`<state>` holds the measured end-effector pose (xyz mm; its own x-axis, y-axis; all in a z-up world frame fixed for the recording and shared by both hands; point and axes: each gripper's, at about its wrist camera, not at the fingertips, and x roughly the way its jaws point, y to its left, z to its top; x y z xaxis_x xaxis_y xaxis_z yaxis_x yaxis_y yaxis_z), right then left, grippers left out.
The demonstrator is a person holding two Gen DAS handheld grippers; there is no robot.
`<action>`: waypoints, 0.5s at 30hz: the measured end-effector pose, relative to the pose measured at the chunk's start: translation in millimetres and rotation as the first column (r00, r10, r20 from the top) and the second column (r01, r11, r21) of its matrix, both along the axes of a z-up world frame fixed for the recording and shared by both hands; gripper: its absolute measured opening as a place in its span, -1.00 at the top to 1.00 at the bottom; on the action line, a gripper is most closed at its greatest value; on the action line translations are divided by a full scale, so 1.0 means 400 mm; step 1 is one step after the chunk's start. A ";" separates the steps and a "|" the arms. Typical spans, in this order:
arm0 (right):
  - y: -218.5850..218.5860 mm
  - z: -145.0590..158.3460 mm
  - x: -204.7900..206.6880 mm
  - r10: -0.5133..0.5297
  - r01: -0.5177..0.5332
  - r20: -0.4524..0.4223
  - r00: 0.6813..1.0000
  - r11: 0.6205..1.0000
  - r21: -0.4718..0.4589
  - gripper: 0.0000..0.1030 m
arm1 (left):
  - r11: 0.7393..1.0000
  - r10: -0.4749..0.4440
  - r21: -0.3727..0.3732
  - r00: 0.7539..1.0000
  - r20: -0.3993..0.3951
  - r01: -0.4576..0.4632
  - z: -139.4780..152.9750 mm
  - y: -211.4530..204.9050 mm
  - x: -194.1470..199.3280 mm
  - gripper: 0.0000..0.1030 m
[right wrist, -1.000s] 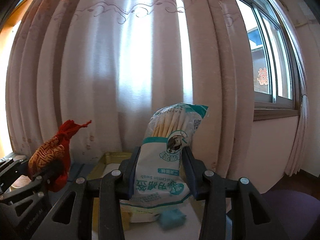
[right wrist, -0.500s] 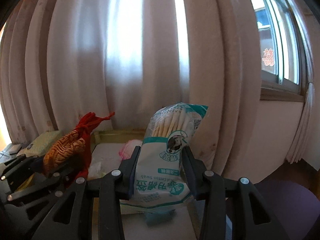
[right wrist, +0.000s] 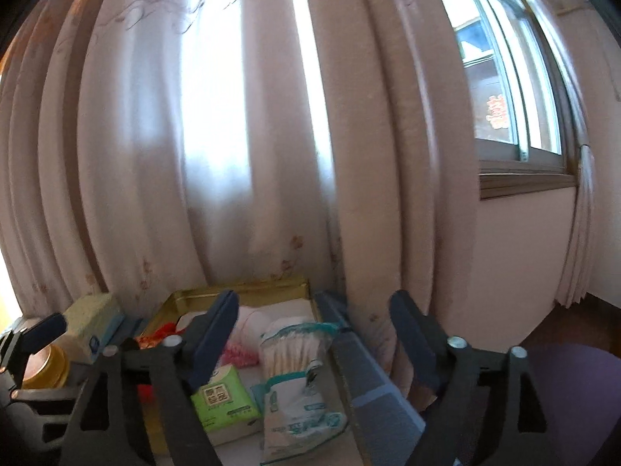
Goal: Organize soft objects
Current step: 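Open both tools to drop the swab bag and red pouch into the tray, then withdraw both open tools from the tray back over the cushion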
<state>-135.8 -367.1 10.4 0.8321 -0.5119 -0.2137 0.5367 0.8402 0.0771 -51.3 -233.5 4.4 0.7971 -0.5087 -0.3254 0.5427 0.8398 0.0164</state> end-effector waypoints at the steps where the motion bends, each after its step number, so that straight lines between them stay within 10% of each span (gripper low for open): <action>1: -0.001 0.001 -0.004 -0.012 0.012 0.008 1.000 1.000 0.000 -0.68 | 1.000 0.002 0.004 1.000 0.002 -0.002 -0.001 -0.001 0.001 -0.99; 15: -0.023 0.002 -0.050 -0.101 0.098 0.079 0.992 0.994 0.042 -0.69 | 0.999 0.049 -0.023 0.999 -0.015 -0.049 -0.005 0.025 0.017 -0.99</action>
<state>-155.8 -376.5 11.2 0.7928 -0.5857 -0.1687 0.6082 0.7786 0.1545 -44.5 -223.7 2.3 0.8165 -0.4770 -0.3253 0.5011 0.8653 -0.0112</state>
